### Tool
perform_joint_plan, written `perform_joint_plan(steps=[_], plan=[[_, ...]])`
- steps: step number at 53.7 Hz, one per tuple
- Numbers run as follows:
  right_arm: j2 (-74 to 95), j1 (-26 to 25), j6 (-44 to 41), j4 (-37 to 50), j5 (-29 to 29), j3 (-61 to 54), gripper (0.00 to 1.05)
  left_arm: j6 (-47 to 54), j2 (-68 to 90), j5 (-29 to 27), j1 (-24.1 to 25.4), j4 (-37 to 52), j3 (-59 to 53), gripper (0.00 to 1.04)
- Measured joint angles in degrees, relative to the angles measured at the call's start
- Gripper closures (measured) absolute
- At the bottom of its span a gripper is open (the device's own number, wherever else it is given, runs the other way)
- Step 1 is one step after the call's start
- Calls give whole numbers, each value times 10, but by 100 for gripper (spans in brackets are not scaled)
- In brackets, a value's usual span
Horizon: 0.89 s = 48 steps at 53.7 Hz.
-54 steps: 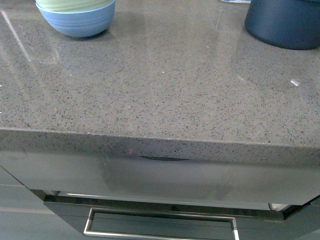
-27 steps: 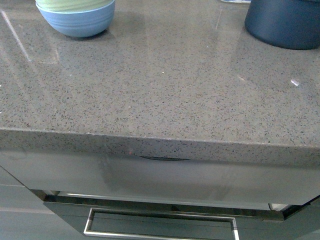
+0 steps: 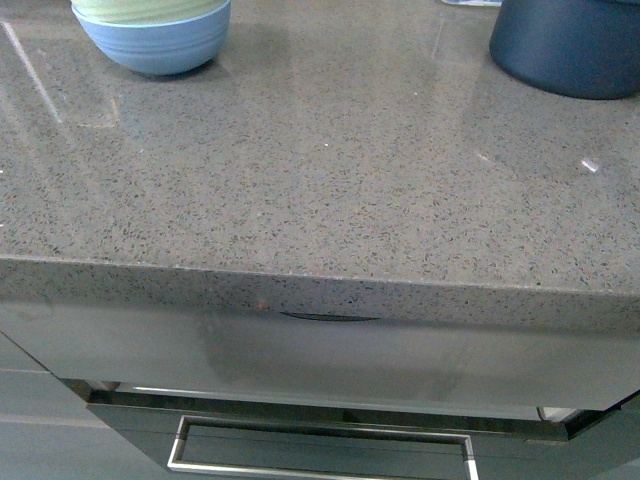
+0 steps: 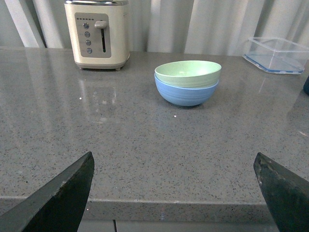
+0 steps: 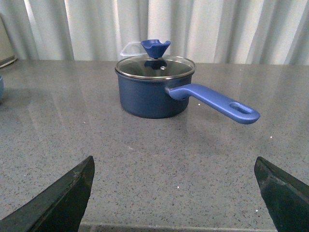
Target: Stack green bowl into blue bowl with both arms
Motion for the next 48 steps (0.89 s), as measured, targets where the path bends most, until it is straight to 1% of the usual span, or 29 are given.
perform_joint_plan(steps=[3,48], plan=[[0,0,0,0,0,0,11,0,0,0,0,0,0,7],[0,0,0,0,0,0,10,0,0,0,0,0,0,7]])
